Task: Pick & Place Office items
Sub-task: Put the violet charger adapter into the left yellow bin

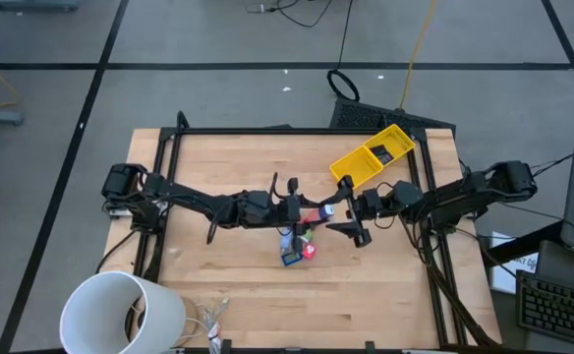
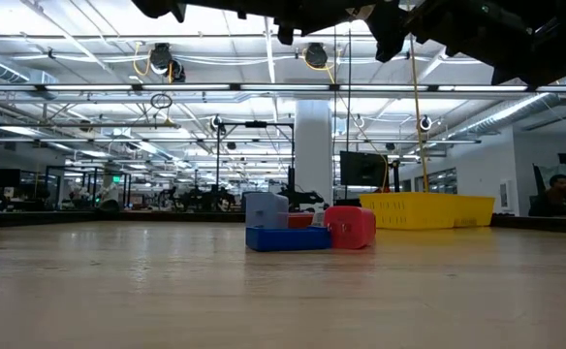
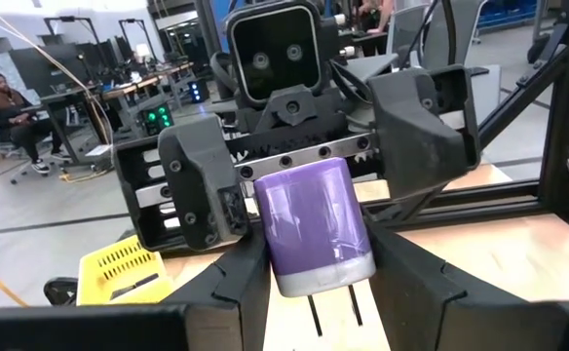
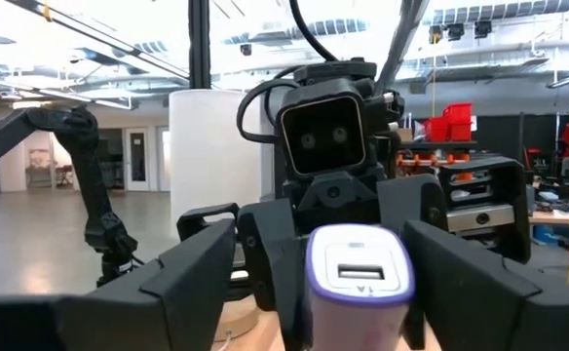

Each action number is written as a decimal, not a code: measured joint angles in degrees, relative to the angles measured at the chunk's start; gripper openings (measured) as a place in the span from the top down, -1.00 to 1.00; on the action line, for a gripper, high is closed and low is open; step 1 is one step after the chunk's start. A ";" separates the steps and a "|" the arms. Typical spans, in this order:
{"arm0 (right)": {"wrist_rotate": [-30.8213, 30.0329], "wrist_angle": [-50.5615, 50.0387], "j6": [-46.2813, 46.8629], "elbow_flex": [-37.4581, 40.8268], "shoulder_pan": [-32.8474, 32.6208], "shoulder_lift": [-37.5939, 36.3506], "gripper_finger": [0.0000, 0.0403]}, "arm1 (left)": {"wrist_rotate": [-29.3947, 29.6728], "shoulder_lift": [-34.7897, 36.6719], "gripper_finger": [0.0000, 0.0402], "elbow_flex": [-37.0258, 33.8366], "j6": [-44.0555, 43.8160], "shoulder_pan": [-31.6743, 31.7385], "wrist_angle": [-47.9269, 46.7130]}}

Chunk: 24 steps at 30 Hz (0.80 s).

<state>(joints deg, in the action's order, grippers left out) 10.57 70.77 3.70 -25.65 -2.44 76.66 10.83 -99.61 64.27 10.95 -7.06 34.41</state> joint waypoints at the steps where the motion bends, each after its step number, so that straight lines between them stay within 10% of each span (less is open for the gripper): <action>1: -0.05 0.11 -0.27 0.00 0.01 0.00 -0.42 | -0.08 0.00 0.28 0.00 -0.05 0.06 0.06; 17: -3.12 0.13 -3.47 -0.07 0.05 -0.03 0.34 | -1.99 0.00 0.28 0.00 -0.05 0.14 2.15; 24: -3.06 -0.29 -3.53 -0.04 0.07 -0.04 0.37 | -1.42 0.00 0.26 0.00 -0.62 0.12 2.08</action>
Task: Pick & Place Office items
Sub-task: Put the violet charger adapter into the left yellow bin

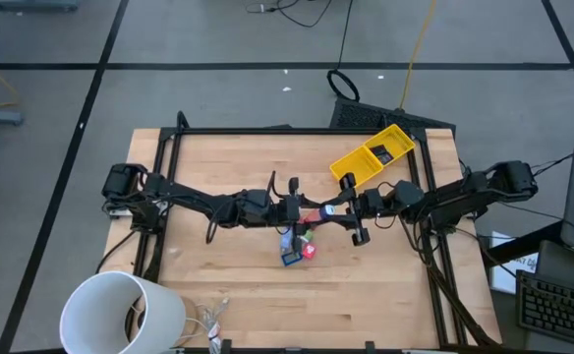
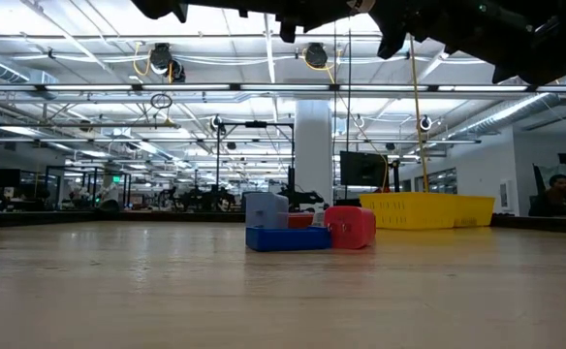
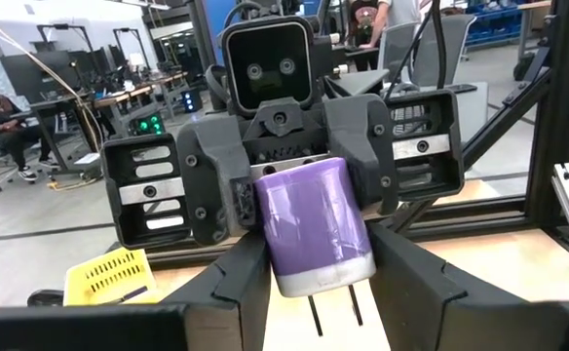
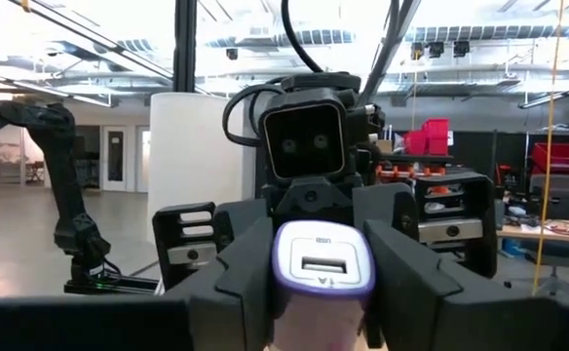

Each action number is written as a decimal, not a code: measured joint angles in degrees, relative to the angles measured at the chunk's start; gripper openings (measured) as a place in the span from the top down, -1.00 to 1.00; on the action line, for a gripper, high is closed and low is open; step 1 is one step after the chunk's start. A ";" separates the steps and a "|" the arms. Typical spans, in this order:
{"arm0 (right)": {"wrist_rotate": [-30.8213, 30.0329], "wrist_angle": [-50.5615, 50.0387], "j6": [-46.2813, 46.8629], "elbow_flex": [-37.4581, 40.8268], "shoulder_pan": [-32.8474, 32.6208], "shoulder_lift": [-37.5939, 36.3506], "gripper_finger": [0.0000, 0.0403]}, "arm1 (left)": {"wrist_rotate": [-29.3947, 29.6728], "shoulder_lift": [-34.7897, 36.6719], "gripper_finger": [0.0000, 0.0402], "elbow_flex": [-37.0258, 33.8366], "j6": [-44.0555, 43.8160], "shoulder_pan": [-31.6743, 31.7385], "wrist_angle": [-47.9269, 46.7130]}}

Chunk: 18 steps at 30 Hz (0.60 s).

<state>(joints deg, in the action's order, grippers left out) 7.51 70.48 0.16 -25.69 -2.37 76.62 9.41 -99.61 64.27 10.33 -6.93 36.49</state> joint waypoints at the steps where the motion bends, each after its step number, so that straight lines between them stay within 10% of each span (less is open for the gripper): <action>1: 0.02 -0.09 0.16 0.00 0.00 0.00 0.37 | 0.83 0.00 0.23 0.00 -0.14 -0.04 -0.04; 18: 0.39 -7.66 1.01 1.63 2.05 -3.96 0.37 | 14.99 5.05 -0.69 0.63 3.08 -4.39 -7.72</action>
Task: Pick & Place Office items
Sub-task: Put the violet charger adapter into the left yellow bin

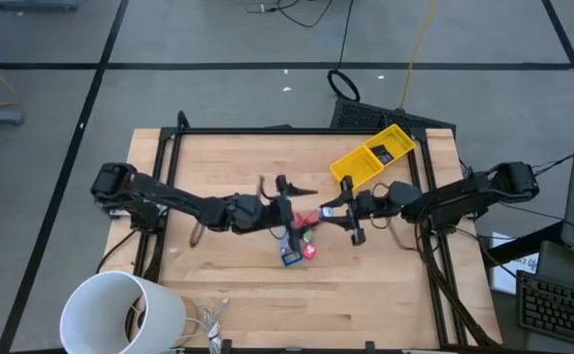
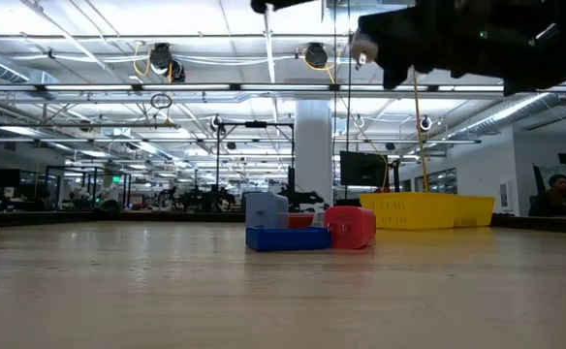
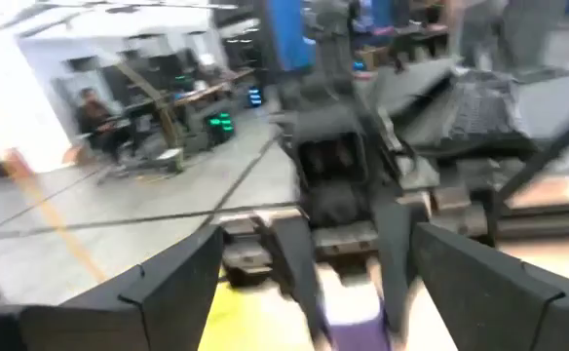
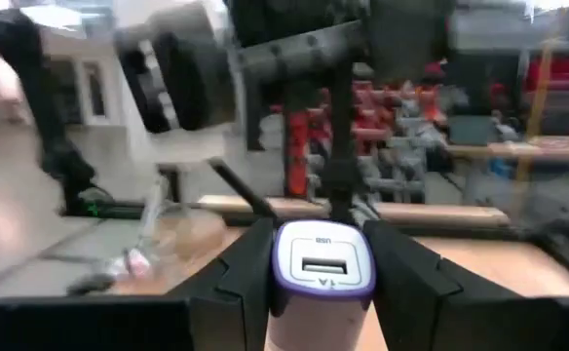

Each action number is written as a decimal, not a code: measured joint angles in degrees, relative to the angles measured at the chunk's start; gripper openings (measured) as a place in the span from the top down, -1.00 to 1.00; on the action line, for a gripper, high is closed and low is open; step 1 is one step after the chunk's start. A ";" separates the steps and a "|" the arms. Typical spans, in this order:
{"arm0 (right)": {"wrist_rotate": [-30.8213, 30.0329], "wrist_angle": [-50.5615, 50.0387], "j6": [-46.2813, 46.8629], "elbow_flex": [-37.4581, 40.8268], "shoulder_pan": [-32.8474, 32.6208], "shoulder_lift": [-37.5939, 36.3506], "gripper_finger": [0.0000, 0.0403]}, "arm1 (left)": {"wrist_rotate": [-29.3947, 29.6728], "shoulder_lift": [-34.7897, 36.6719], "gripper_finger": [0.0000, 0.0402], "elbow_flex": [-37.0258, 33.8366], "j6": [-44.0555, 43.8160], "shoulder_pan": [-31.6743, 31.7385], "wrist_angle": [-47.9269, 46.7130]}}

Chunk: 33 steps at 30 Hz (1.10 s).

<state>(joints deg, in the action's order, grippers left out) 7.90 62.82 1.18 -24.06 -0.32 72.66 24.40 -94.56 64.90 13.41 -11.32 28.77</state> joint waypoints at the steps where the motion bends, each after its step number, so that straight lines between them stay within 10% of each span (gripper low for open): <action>1: -0.22 -0.90 -0.01 0.35 0.43 -1.24 0.37 | 0.88 0.78 -0.71 0.00 -0.63 -0.29 -1.61; 17: -13.43 -21.07 -0.55 4.92 9.12 -18.24 0.37 | 2.86 6.90 -0.71 -2.83 -8.04 0.91 -18.35; 33: -18.40 -25.37 1.11 11.95 24.23 -17.50 0.37 | 2.60 6.71 -0.72 -17.70 -15.19 9.56 0.14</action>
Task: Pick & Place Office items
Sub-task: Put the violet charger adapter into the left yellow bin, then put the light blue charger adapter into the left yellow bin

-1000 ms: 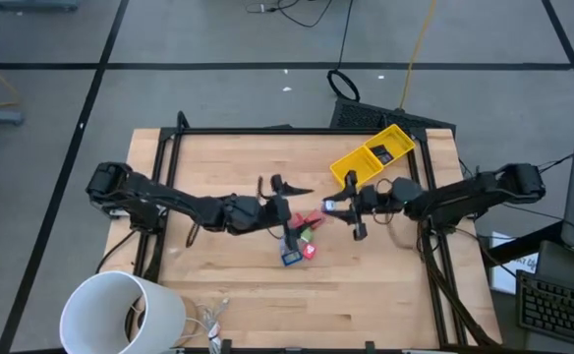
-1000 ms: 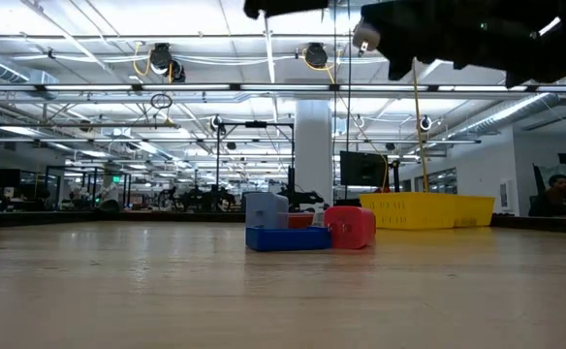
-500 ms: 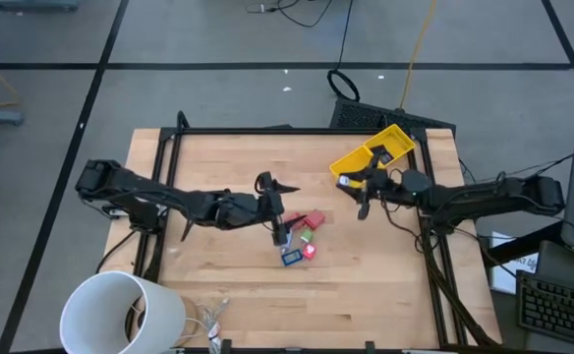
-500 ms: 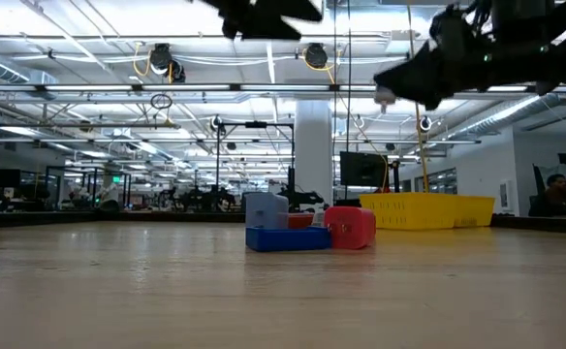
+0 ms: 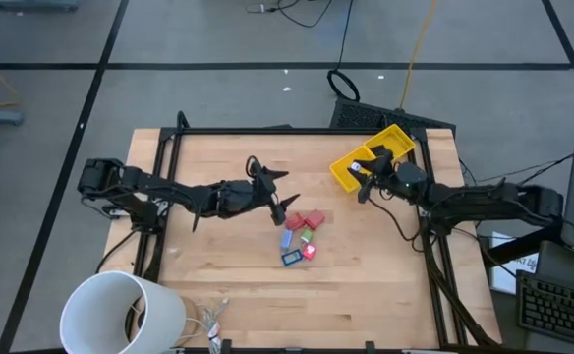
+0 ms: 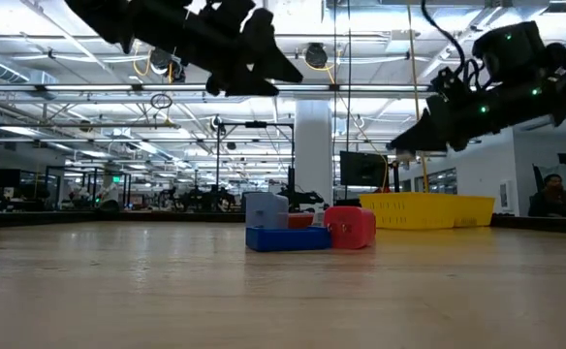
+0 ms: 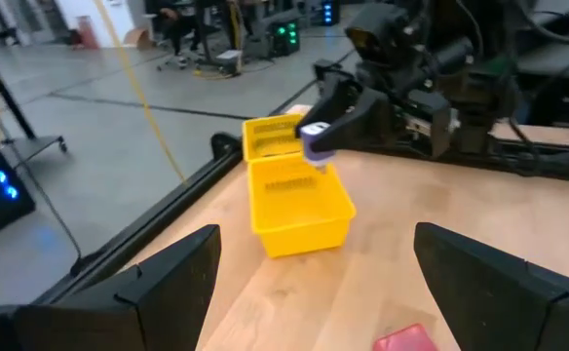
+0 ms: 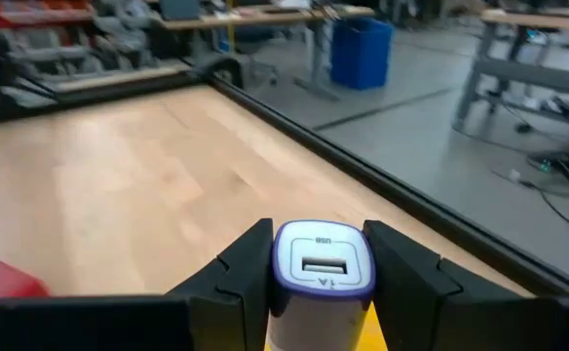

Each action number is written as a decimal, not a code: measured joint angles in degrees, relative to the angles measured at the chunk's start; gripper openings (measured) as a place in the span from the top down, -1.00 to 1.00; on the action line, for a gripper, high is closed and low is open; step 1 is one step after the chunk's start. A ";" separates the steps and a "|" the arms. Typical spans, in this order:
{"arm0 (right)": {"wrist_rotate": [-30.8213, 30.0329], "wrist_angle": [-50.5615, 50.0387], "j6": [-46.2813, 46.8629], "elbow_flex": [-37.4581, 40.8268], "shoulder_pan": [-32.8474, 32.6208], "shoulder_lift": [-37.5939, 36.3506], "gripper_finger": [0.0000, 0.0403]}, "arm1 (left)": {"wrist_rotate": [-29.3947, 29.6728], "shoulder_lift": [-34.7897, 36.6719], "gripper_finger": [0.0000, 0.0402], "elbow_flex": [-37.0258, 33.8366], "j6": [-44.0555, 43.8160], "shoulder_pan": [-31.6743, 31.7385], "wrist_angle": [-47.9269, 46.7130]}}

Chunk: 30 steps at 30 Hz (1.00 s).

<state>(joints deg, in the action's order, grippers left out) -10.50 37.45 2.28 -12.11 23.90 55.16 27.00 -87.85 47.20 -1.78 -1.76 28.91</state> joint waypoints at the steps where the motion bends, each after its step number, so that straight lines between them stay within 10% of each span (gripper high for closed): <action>1: 0.00 0.38 0.00 0.24 0.89 0.46 0.37 | 0.01 0.00 -0.72 -0.44 -0.61 0.36 0.13; 16: -0.02 6.42 0.00 0.86 7.65 10.52 0.36 | -1.96 -0.02 -0.67 -1.09 -6.73 1.20 0.11; 30: 0.17 10.95 1.58 0.86 7.52 13.68 -0.47 | -2.71 -0.09 -0.67 -1.09 -8.17 1.20 -0.17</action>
<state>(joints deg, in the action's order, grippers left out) -10.34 48.39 3.87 -11.25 31.42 68.84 24.30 -87.94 46.11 -9.95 -0.56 28.74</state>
